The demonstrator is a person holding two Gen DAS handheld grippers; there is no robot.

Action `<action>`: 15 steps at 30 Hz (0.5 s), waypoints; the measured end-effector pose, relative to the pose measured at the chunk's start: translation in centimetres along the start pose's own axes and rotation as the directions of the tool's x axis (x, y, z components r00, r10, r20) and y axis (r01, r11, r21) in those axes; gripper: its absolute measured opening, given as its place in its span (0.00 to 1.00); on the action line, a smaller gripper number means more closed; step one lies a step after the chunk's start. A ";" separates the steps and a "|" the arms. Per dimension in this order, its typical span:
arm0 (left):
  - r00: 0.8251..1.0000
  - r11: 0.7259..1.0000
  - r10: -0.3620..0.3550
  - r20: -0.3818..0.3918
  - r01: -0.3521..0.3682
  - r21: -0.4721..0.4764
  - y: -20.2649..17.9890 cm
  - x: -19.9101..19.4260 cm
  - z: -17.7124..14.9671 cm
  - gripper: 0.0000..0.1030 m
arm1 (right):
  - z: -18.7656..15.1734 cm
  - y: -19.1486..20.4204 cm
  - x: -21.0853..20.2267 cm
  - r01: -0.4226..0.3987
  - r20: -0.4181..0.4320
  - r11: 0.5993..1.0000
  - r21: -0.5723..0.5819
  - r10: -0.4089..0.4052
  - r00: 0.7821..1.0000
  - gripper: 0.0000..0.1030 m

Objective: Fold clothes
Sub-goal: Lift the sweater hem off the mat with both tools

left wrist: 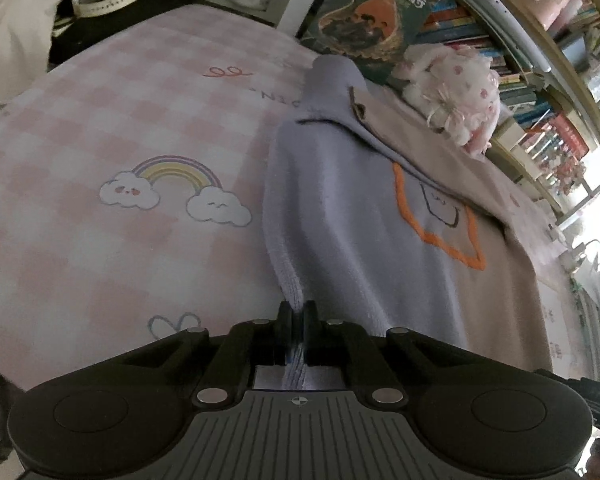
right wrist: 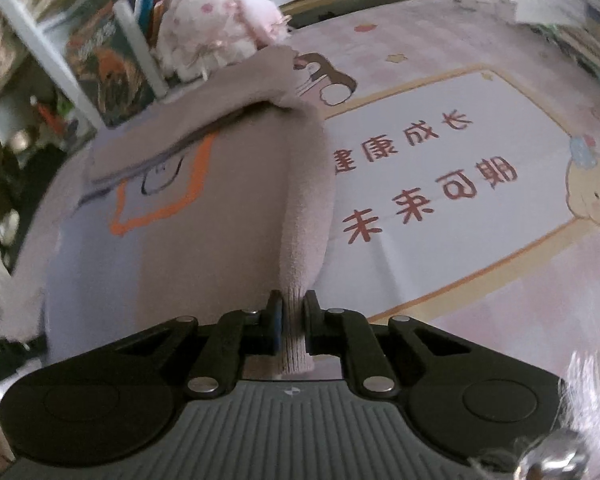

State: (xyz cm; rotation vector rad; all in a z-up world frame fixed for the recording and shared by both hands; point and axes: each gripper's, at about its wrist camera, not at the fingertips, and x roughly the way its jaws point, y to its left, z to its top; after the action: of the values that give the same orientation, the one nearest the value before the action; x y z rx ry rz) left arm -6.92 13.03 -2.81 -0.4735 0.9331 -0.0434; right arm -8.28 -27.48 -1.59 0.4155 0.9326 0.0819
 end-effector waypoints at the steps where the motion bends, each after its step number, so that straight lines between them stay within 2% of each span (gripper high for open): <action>1: 1.000 1.000 -0.003 0.001 0.003 -0.008 0.1 -0.3 -0.1 0.03 | 0.0 -0.1 -0.2 -0.006 -0.001 1.000 0.004 0.006 1.000 0.09; 8: 0.999 0.997 -0.039 0.023 0.040 -0.064 -0.1 -2.4 -1.5 0.03 | -0.3 -0.8 -2.3 -0.033 -0.011 0.999 -0.005 0.033 0.999 0.09; 15: 0.999 0.995 -0.030 0.031 0.033 -0.090 -1.3 -4.3 -4.6 0.03 | -1.3 -2.6 -4.0 -0.056 -0.042 0.998 -0.025 0.055 0.998 0.09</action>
State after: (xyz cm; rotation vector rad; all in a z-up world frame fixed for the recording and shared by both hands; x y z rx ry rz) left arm -12.92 11.21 -1.28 -0.5716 0.9015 -0.0227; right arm -12.01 -30.46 -0.21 0.4166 0.9597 0.1543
